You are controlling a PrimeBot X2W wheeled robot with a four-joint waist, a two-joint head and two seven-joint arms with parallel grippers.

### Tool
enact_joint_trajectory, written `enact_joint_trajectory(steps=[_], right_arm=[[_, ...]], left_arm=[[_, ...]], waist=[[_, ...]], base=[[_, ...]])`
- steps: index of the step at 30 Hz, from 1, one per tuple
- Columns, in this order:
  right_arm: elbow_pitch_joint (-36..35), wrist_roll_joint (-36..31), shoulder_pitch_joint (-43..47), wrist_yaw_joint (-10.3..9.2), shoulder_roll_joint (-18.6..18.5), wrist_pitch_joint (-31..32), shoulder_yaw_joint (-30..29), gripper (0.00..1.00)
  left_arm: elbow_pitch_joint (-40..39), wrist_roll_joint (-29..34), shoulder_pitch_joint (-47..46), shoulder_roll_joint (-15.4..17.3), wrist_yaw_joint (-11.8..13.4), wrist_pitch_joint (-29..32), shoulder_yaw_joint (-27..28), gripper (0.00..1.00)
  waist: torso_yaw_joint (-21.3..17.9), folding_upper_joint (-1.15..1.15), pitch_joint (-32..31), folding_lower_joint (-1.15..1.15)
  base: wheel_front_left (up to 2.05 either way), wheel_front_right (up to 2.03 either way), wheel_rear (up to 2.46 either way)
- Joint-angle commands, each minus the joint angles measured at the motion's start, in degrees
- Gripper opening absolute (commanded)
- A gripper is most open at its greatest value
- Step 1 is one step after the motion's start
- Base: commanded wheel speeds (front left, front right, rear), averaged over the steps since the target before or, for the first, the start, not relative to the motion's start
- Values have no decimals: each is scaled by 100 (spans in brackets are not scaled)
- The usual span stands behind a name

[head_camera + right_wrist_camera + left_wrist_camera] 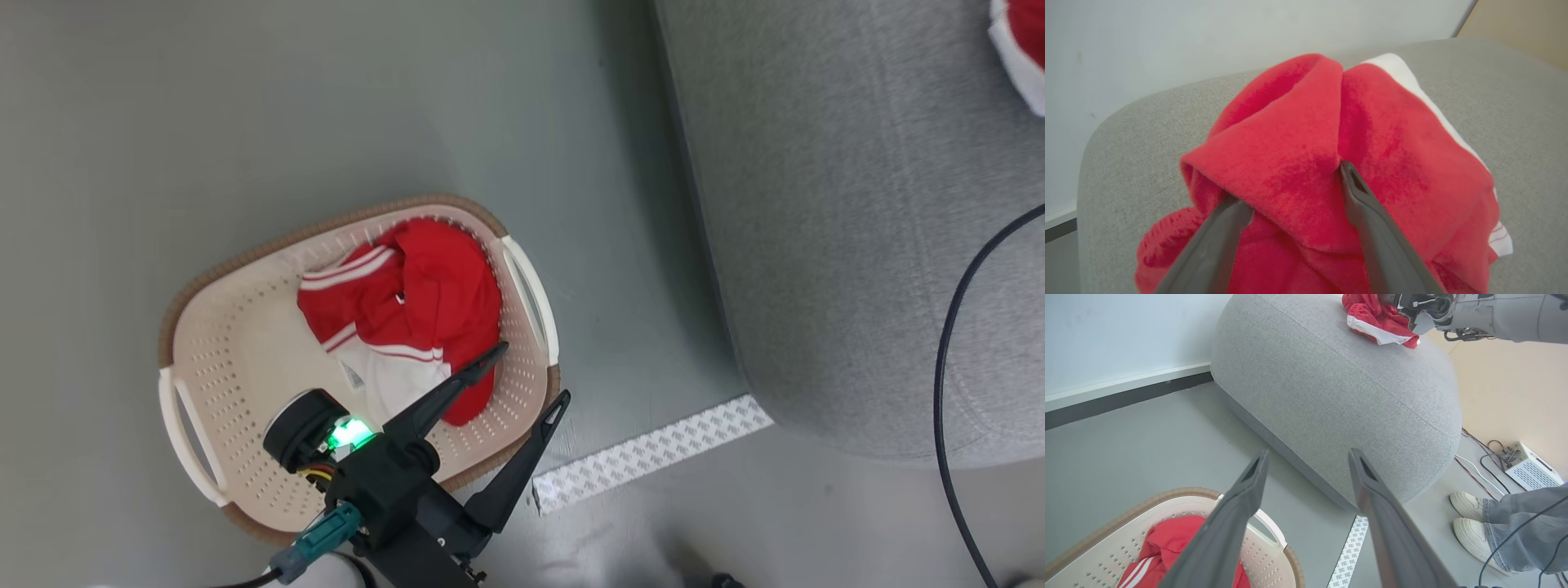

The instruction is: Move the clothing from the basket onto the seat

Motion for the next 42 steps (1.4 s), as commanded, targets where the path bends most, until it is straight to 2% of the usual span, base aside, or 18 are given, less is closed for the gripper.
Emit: enact_joint_trajectory(steps=[1, 8, 15, 20, 27, 32, 35, 42], right_arm=[[-15, -85, 115, 2, -2, 10, 32, 100], [-68, -314, 485, 2, -69, 183, 361, 100], [-63, 144, 1156, 2, -78, 152, 750, 100], [-263, 727, 1926, 2, -90, 24, 910, 100], [-971, 1153, 3234, 2, 177, -5, 1376, 100], [-1688, 1272, 3965, 2, 430, -119, 1691, 100], [-2219, 1033, 4386, 2, 529, -332, 1654, 100], [-3358, 490, 5292, 2, 1101, -529, 1180, 100]], left_arm=[[78, -61, 120, -29, -45, -83, -16, 100], [708, -439, 436, -274, -206, -476, 34, 100], [1372, -602, 943, -476, -141, -701, 267, 100], [1614, -683, 1381, -697, -162, -741, 870, 100], [1870, -475, 2180, -935, -73, -733, 2073, 100], [1859, -319, 2668, -1064, -126, -734, 2866, 100], [1868, -139, 2919, -1168, -203, -733, 3240, 100], [1987, 175, 3225, -1310, -435, -734, 3721, 100]], waist=[[40, -1, -332, 0], [242, -1, -1313, 0], [505, -1, -2402, 0], [907, -1, -3122, 0], [1325, -1, -3798, 0], [1519, -1, -4074, 0], [1635, -1, -4177, 0], [1810, -1, -4314, 0]], base=[[0, 0, 0], [0, 0, 0], [0, 0, 0], [0, 0, 0], [0, 0, 0], [0, 0, 0], [0, 0, 0], [0, 0, 0]])
